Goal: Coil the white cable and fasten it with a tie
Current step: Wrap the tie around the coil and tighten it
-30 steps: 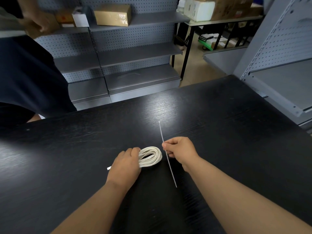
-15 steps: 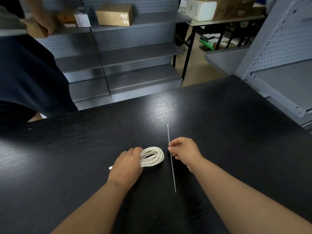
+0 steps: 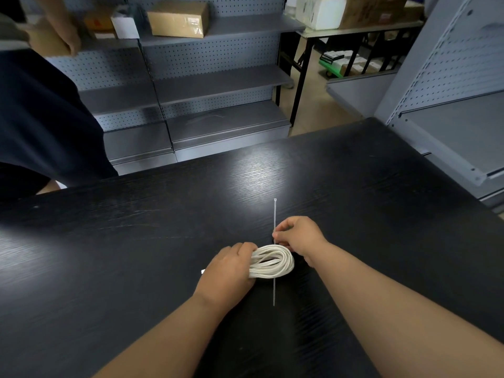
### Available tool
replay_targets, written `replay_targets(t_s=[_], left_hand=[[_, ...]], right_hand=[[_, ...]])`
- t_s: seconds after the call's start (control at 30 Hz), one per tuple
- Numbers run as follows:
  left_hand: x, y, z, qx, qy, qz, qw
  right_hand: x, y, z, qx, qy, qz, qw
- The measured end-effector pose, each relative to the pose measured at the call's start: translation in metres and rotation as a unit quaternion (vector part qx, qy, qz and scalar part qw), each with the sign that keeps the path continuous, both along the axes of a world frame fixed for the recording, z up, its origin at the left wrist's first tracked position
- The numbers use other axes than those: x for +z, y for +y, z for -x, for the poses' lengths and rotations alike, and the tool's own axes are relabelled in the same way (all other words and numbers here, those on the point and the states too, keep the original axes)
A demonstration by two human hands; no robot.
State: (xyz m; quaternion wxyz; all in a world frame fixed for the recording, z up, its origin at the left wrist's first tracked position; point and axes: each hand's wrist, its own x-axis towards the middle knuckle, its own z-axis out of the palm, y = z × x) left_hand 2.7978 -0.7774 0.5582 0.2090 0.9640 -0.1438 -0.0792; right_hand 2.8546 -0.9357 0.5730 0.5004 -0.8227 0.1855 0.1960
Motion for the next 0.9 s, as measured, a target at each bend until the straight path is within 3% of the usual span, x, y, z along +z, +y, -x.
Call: replay_targets(t_s=[0.3,0.57,0.7,0.9], left_hand=[[-0.002,-0.017,-0.007,-0.040,-0.005,-0.042,0.998],[-0.007,-0.030,-0.015,-0.017,-0.013,-0.076,0.997],[-0.007,-0.031,-0.016,-0.015,-0.017,-0.086,0.996],[-0.007,-0.033,-0.017,-0.017,-0.015,-0.093,0.995]], right_hand=[[0.005,-0.006,-0.009,0.040,0.026,0.032,0.998],[0.008,-0.006,-0.019,0.067,0.034,0.054,0.996],[0.013,-0.004,-0.023,0.111,0.015,0.102,0.988],[0.002,-0.008,-0.026,0.083,-0.030,0.068,0.994]])
